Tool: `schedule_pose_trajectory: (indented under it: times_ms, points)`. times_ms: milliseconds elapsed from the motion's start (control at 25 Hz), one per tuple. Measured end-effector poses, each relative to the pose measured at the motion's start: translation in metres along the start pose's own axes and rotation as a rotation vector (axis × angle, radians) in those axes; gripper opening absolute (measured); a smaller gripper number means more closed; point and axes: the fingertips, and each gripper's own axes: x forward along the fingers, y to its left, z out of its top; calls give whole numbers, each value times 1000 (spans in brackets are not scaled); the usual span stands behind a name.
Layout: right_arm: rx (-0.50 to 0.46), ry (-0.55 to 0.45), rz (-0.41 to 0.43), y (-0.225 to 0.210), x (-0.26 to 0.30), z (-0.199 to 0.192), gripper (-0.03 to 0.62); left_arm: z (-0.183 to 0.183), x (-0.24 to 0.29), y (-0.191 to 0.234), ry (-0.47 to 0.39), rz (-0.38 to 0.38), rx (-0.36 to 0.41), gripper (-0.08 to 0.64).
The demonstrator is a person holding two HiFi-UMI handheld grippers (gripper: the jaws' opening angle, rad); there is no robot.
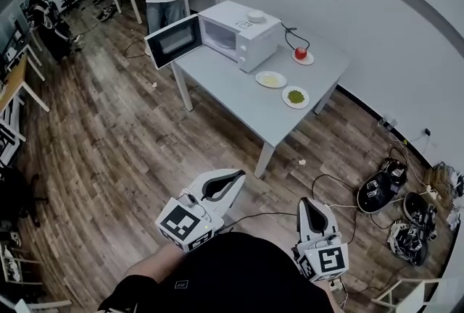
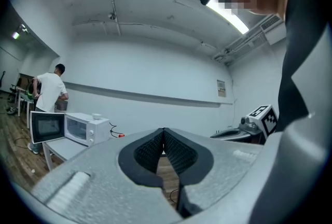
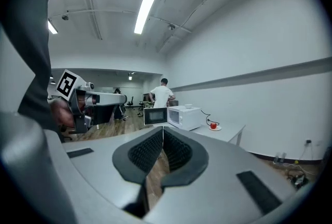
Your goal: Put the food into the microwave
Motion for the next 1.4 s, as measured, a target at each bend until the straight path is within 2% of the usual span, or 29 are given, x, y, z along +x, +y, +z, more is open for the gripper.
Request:
schedule_pose_trajectory:
  times_ms: [120,280,480,640,800,1040,1200,1400]
  points:
    - [26,-4,-33,-29,-20,-10,15,6,9,-11,3,26,28,9]
    - [77,14,-58,-59,-45,-28,16,-2,11,-34,46,59,15,9]
    - [119,20,-62,-76,-55,-40,16,-14,24,-48,79,45,9,9]
    - [134,41,-34,-75,-39,-46,15,-3,38,-46,21,12,11,9]
    - [123,56,-4,-71,-11,-44,15,-16,56,-16,67,12,-1,9]
    - [124,110,-35,-96,47,-51,15,-15,108,41,39,-26,22,9]
    - [136,130,-62,-124,103,-52,15,-18,148,88,31,-43,23,9]
    - [101,136,-32,-138,182,-33,15,-24,187,140,49,-67,5,9]
